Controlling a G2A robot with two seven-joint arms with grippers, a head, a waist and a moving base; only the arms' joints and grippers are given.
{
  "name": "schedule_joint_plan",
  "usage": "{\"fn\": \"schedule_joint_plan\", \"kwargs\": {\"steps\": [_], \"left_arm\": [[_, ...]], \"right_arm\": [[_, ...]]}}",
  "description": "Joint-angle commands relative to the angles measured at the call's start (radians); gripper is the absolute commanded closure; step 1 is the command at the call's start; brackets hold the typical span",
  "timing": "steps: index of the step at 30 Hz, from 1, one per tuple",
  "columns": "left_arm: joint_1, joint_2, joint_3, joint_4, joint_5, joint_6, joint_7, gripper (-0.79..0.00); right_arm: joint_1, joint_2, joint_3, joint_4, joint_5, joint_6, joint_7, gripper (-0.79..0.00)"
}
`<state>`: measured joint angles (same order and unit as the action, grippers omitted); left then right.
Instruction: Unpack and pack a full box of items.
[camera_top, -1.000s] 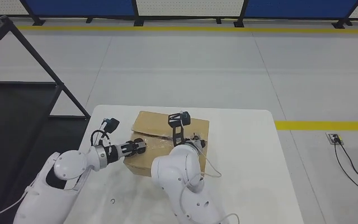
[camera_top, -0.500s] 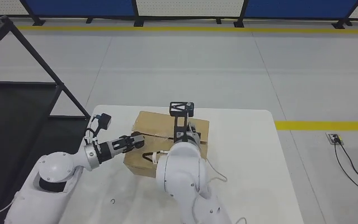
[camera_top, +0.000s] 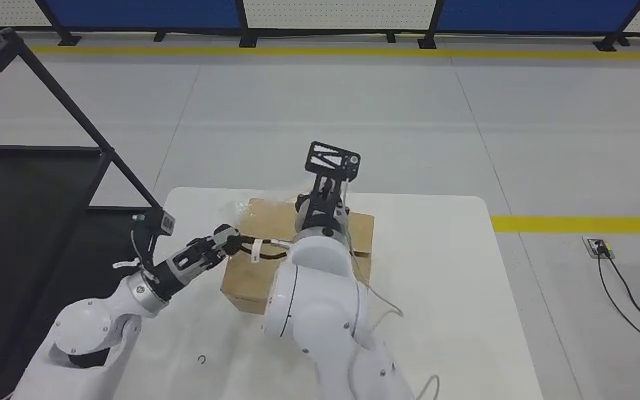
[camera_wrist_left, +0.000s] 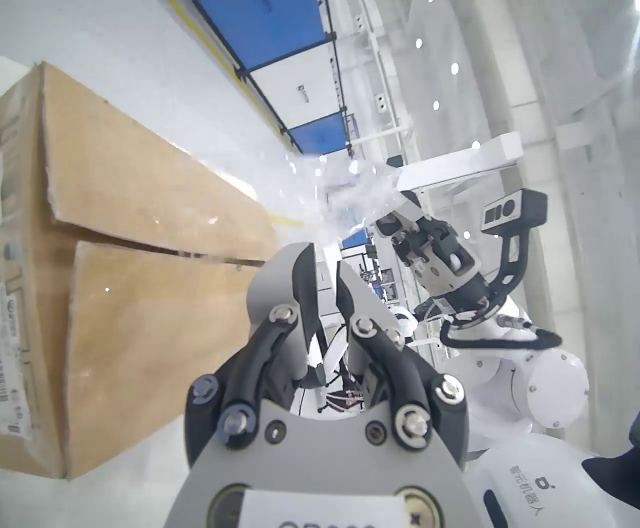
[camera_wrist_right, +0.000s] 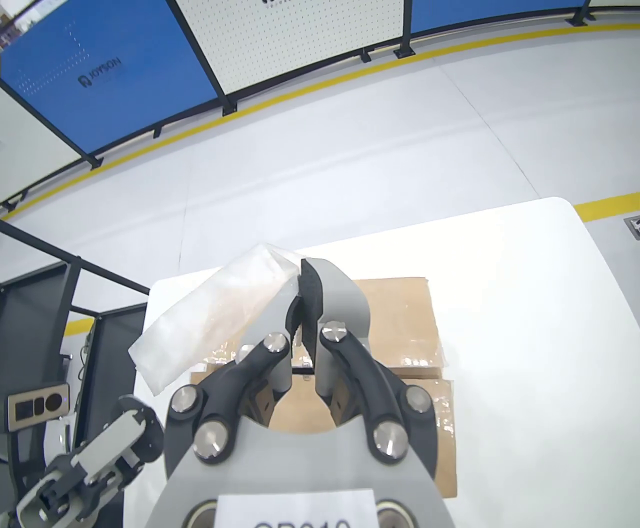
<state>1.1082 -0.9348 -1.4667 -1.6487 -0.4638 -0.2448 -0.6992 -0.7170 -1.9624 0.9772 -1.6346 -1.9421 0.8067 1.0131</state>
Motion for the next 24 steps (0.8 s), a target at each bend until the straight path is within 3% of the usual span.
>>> {"fn": "schedule_joint_plan", "kwargs": {"steps": [1, 5, 9, 10, 11, 13, 14, 16, 24], "left_arm": [[0.038, -0.002, -0.021, -0.018, -0.018, -0.034, 0.048, -0.16], [0.08, -0.005, -0.042, -0.036, -0.048, -0.06, 0.084, -0.163], [0.08, -0.005, -0.042, -0.036, -0.048, -0.06, 0.084, -0.32], [0.08, -0.005, -0.042, -0.036, -0.048, -0.06, 0.084, -0.323], [0.08, -0.005, -0.042, -0.036, -0.048, -0.06, 0.084, -0.314], [0.08, -0.005, -0.042, -0.036, -0.048, -0.06, 0.084, -0.071], [0.08, -0.005, -0.042, -0.036, -0.048, -0.06, 0.084, -0.006], [0.084, -0.005, -0.048, -0.038, -0.016, -0.063, 0.116, 0.0], [0.112, -0.021, -0.057, -0.059, 0.17, -0.078, 0.405, 0.0]], "right_arm": [[0.013, -0.005, 0.006, 0.03, -0.005, 0.015, -0.015, 0.0], [0.022, -0.009, 0.01, 0.049, -0.014, 0.012, -0.011, 0.0], [0.022, -0.009, 0.01, 0.049, -0.014, 0.012, -0.011, 0.0], [0.022, -0.009, 0.01, 0.049, -0.014, 0.012, -0.011, 0.0], [0.022, -0.009, 0.01, 0.049, -0.014, 0.012, -0.011, 0.0], [0.022, -0.009, 0.01, 0.049, -0.014, 0.012, -0.011, 0.0], [0.022, -0.009, 0.01, 0.049, -0.014, 0.012, -0.011, 0.0], [0.011, 0.004, 0.013, 0.048, 0.003, 0.008, -0.031, 0.0], [-0.132, 0.037, -0.02, 0.017, 0.085, 0.193, -0.193, 0.0]]}}
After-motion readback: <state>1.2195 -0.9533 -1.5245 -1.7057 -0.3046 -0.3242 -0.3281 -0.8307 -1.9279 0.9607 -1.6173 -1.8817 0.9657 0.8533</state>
